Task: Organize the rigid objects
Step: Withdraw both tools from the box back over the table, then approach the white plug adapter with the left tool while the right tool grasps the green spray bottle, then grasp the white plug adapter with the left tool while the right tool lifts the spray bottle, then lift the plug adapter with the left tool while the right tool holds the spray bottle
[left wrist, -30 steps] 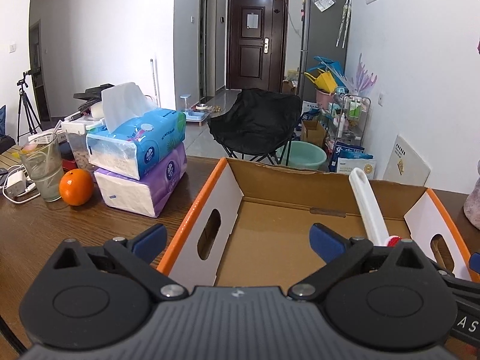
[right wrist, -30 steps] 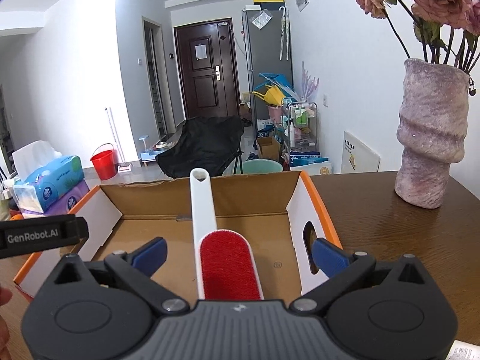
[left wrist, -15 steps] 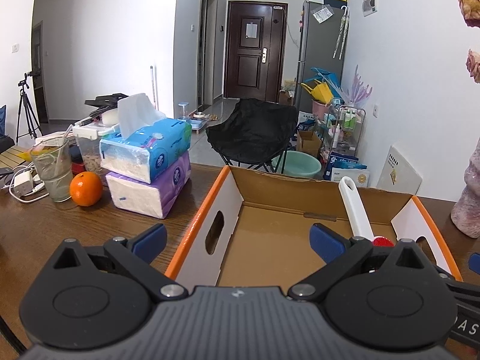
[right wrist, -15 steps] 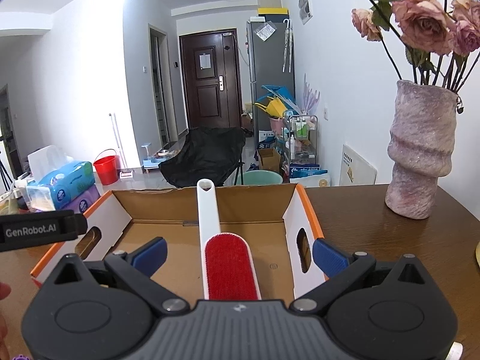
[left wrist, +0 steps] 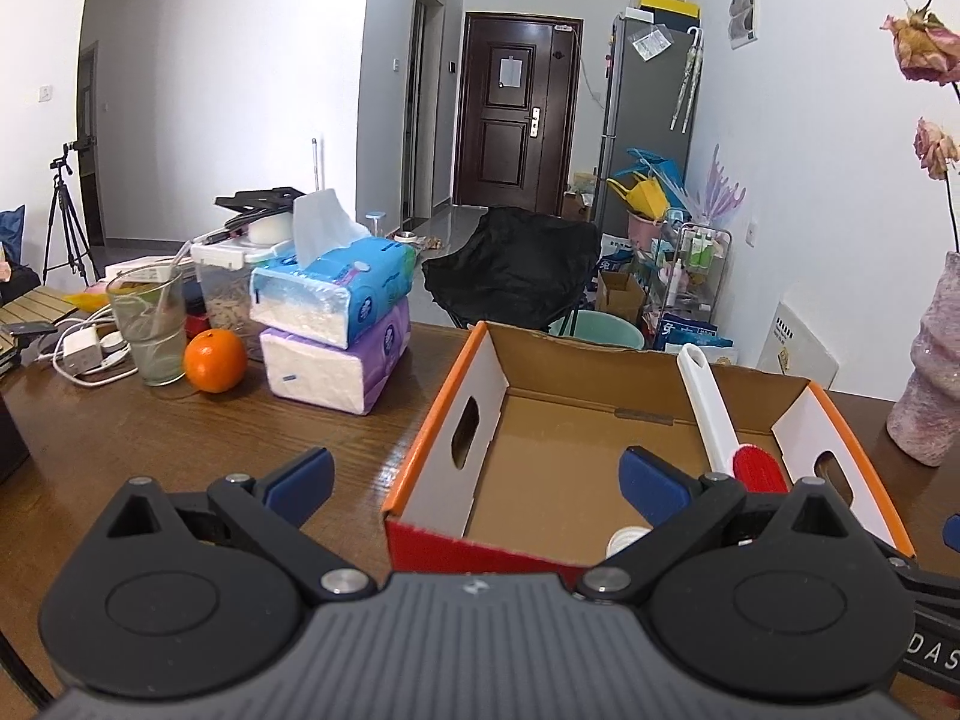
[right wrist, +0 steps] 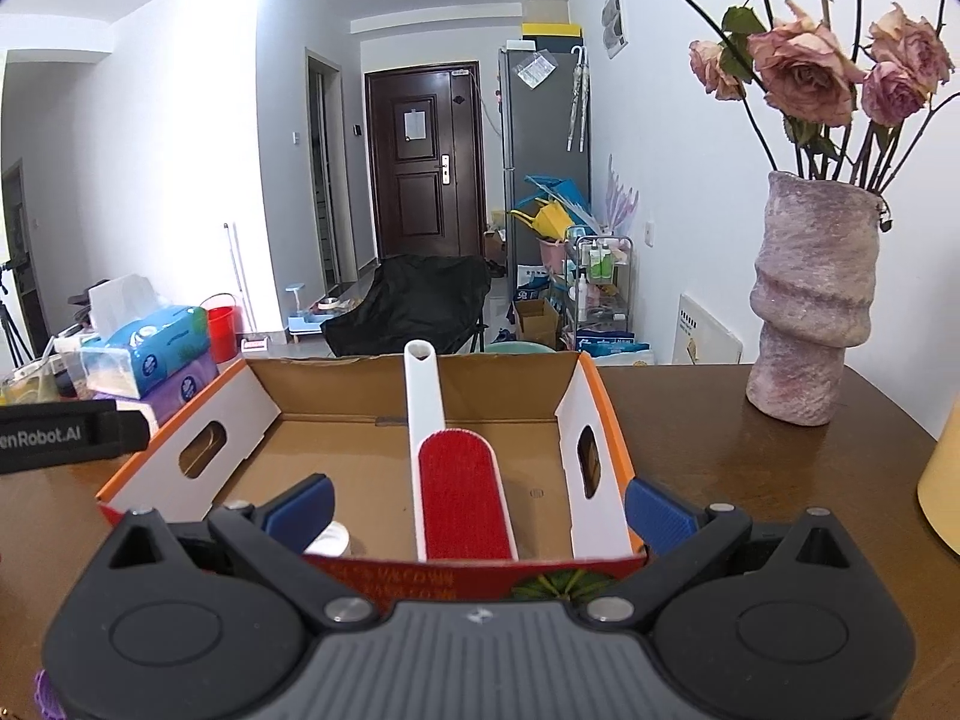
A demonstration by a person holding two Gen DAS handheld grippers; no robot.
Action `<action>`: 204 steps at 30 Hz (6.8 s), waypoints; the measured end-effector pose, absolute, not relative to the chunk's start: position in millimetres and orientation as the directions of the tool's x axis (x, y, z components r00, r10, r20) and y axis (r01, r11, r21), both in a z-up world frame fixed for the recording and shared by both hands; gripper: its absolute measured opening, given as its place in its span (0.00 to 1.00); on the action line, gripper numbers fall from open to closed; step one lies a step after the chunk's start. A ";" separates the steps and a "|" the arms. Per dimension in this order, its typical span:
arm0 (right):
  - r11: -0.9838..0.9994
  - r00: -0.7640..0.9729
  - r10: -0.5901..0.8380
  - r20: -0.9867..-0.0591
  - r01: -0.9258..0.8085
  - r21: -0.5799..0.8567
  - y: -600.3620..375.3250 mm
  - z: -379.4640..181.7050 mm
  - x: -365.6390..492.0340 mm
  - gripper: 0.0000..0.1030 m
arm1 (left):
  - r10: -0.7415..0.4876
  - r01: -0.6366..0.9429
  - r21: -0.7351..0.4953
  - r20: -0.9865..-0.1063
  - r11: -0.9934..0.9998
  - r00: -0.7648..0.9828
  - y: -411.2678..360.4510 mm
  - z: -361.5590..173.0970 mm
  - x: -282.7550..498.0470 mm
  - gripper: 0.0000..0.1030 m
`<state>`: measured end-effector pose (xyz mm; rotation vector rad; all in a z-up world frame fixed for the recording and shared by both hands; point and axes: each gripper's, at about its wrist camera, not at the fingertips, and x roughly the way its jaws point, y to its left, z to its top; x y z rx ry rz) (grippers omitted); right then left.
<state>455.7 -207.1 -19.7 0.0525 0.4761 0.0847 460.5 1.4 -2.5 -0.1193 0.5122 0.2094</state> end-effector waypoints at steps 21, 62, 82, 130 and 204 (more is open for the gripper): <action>0.996 0.888 0.088 -0.452 -0.065 0.066 -204.8 -15.5 377.2 1.00 | 0.152 -0.215 -0.080 -0.481 0.973 0.864 11.1 6.9 379.3 1.00; 0.997 0.861 0.078 -0.503 -0.069 0.037 -206.0 -39.5 214.0 1.00 | 0.141 -0.198 -0.056 -0.517 0.979 0.844 53.0 -25.8 214.7 1.00; 0.997 0.834 0.065 -0.547 -0.070 0.012 -178.8 -55.6 215.1 1.00 | 0.146 -0.226 -0.070 -0.573 0.972 0.807 91.4 -58.3 208.8 1.00; 0.996 0.851 0.072 -0.521 -0.034 0.081 -201.1 -91.5 259.6 0.29 | 0.152 -0.163 0.038 -0.614 0.986 0.775 87.5 -78.9 280.5 1.00; 0.992 0.909 0.097 -0.405 -0.056 0.112 -199.1 -71.9 237.8 0.29 | 0.078 -0.166 -0.119 -0.536 0.979 0.840 92.1 -70.4 259.7 0.52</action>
